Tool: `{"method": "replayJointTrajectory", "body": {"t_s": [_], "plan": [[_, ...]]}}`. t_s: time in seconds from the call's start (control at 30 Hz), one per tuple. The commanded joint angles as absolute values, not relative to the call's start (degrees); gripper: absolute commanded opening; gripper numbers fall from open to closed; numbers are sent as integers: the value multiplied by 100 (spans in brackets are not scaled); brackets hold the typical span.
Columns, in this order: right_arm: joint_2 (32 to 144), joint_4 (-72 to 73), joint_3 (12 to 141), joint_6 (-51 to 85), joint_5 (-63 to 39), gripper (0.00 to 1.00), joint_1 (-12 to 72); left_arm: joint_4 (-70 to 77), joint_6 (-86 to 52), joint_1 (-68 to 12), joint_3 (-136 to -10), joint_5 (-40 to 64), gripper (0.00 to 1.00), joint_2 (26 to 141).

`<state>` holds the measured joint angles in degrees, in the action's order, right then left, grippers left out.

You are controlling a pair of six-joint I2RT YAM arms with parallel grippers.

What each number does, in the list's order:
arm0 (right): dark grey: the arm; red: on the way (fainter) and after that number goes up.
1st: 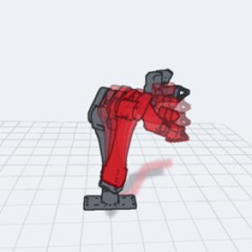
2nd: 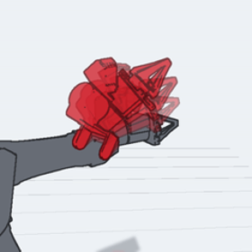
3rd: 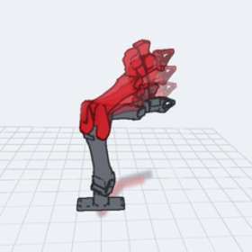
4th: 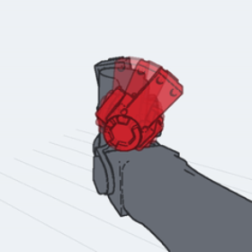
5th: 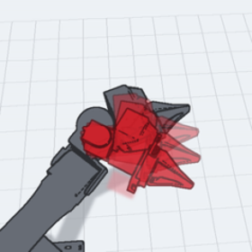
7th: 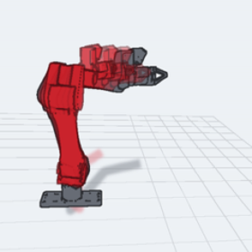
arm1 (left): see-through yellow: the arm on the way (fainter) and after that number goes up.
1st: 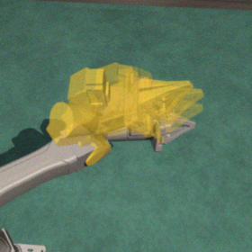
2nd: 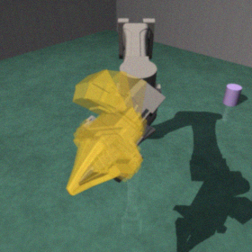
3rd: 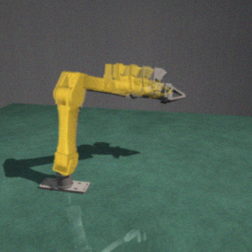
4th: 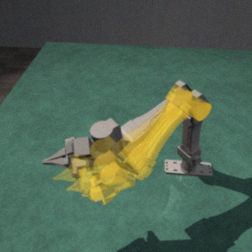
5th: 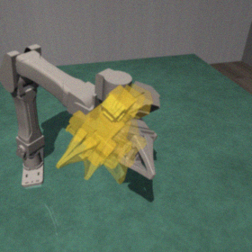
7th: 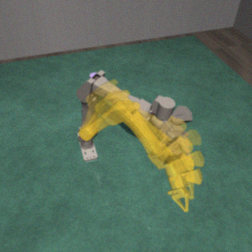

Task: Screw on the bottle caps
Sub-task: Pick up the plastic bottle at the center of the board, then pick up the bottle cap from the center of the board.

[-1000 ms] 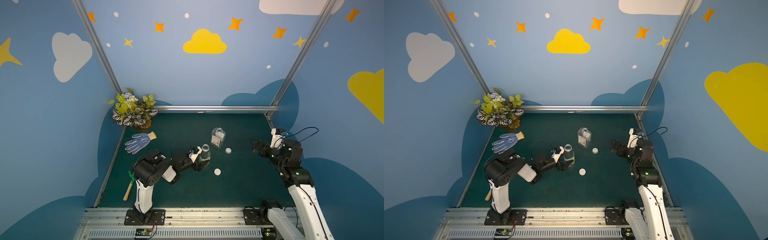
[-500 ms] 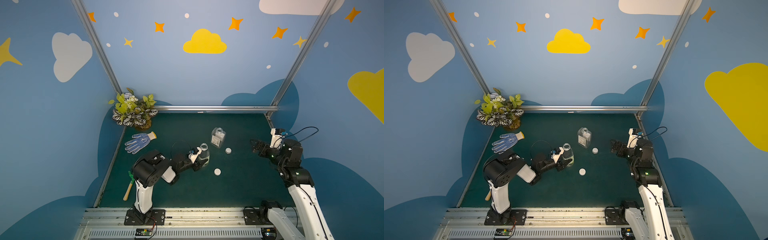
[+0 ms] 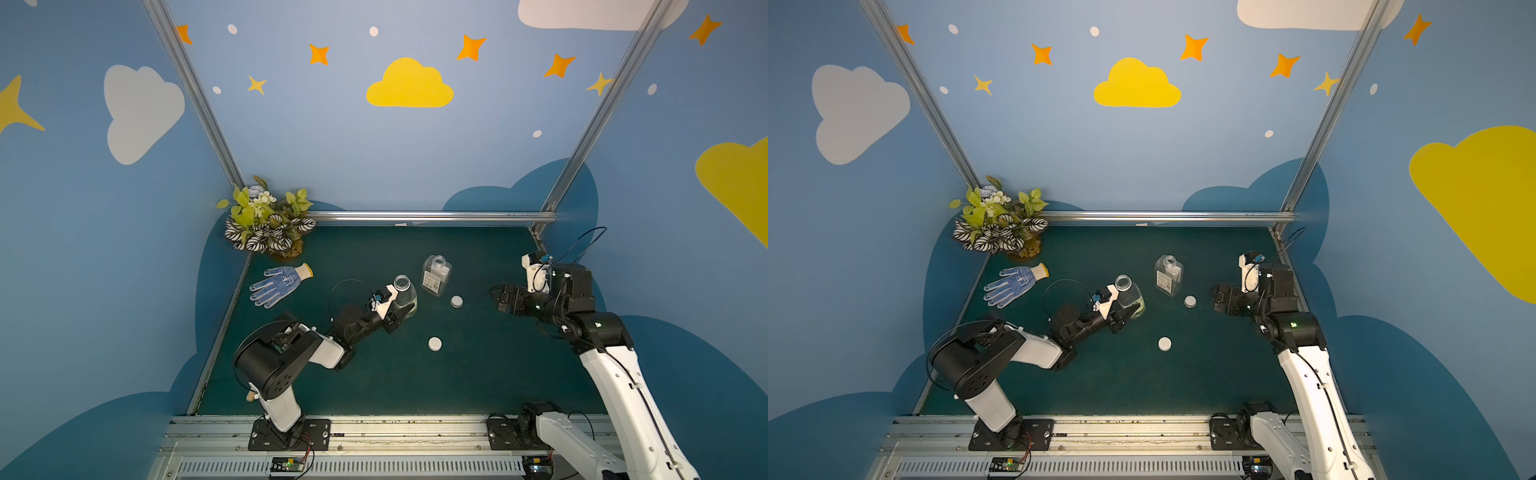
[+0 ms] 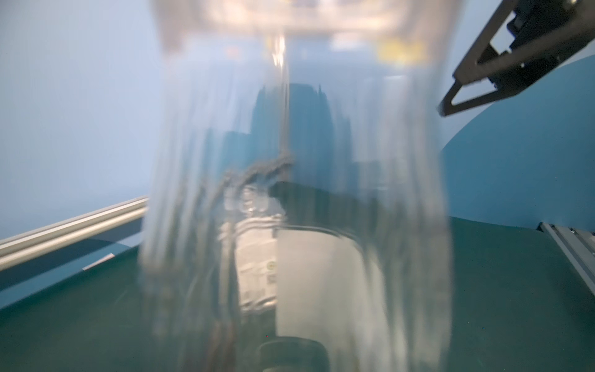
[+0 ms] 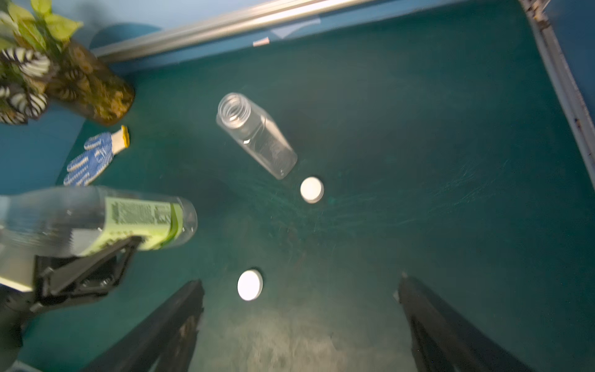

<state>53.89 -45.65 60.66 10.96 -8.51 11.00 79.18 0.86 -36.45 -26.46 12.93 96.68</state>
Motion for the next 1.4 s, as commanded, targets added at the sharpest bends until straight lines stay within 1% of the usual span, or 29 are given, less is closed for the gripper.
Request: {"method": "replayJointTrajectory", "body": {"t_s": [0.0, 0.07, 0.13, 0.3, 0.43, 0.5, 0.67, 0.8, 1.1, 1.37], "plan": [[5599, -5549, 6062, 1307, -227, 96, 1678, 7862, 210, -3666, -2632, 968, 54, 9256], [5731, -5611, 5997, 1551, 71, 94, 2208, 7513, 268, -3656, -2632, 809, 55, 8901], [5896, -5618, 5919, 1874, 463, 90, 2809, 6855, 295, -3656, -2632, 665, 55, 8469], [6494, -5409, 5794, 2544, 977, 82, 4100, 5311, 281, -3651, -2632, 295, 58, 7320], [7370, -5232, 5896, 2827, 1004, 79, 4663, 4198, 169, -3647, -2632, -81, 57, 6427], [7978, -5296, 6173, 2776, 811, 76, 4760, 3786, 189, -3647, -2632, -215, 57, 6024], [9391, -5385, 6939, 2386, 802, 72, 5099, 3014, 131, -3632, -2632, -355, 57, 5331], [9964, -5074, 7057, 2304, 635, 69, 5091, 2623, 9, -3622, -2632, -434, 56, 4860], [10353, -4894, 6956, 2256, 607, 67, 4836, 2346, 11, -3603, -2632, -446, 55, 4510], [10572, -4781, 6886, 2167, 466, 60, 4668, 2408, 53, -3604, -2632, -374, 55, 4561]]}}
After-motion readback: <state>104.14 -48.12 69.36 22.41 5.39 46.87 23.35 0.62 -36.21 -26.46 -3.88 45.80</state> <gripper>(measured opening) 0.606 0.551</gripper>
